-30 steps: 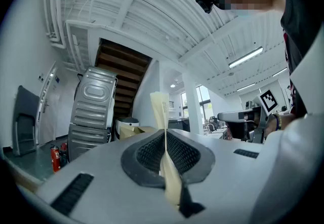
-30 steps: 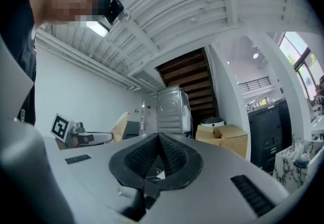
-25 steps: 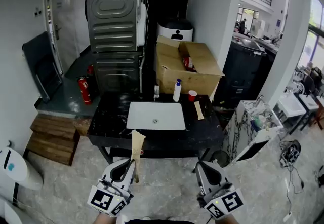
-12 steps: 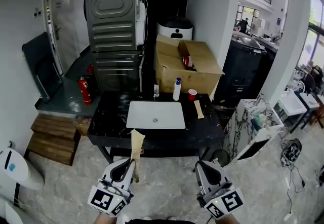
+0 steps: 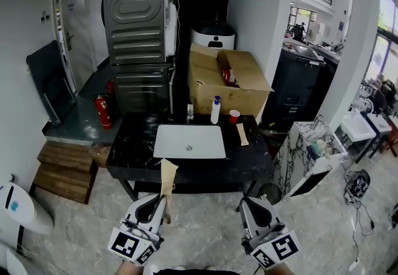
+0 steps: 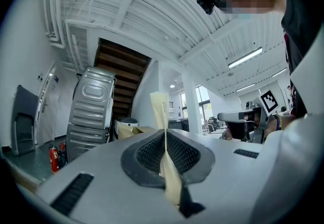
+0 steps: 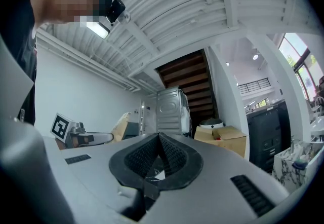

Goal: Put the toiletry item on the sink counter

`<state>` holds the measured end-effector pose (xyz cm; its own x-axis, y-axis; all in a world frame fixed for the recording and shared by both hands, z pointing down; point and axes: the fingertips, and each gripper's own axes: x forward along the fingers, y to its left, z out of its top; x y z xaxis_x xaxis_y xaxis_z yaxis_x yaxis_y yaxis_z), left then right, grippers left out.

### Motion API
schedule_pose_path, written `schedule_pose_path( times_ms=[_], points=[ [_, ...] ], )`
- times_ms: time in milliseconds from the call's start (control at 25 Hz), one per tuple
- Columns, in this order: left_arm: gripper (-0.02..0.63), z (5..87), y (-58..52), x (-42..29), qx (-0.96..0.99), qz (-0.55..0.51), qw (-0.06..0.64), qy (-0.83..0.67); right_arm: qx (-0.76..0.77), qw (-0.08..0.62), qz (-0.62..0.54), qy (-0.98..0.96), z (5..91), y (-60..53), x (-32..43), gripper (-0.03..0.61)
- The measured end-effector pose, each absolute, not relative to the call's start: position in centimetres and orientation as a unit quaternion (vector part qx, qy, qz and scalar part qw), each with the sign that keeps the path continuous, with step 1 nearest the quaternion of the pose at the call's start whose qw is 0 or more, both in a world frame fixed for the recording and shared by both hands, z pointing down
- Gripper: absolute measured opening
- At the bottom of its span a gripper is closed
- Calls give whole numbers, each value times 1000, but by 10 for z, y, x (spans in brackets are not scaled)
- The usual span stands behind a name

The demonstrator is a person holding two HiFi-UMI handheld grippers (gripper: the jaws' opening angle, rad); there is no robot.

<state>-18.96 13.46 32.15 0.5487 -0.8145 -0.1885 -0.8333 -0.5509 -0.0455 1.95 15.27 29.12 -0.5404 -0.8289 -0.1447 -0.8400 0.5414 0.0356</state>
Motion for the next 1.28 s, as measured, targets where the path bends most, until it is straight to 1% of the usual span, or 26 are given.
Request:
schedule_pose_path(
  times_ms=[200, 840, 920, 1120, 1280],
  points=[
    [21, 321, 133, -190, -878, 72, 65, 469, -483, 70, 42, 872, 289, 151, 26, 38],
    [21, 321, 133, -190, -880, 70, 57, 466, -487, 60, 37, 871, 291, 156, 26, 38],
    [21, 322, 130, -180, -881, 69, 57, 465, -488, 62, 36, 870, 293, 154, 36, 38],
    [21, 321, 139, -111, -877, 59, 68, 471, -483, 72, 27, 872, 302, 157, 108, 38],
    [21, 325, 139, -97, -879, 53, 67, 469, -487, 71, 23, 870, 309, 157, 121, 38]
  ],
)
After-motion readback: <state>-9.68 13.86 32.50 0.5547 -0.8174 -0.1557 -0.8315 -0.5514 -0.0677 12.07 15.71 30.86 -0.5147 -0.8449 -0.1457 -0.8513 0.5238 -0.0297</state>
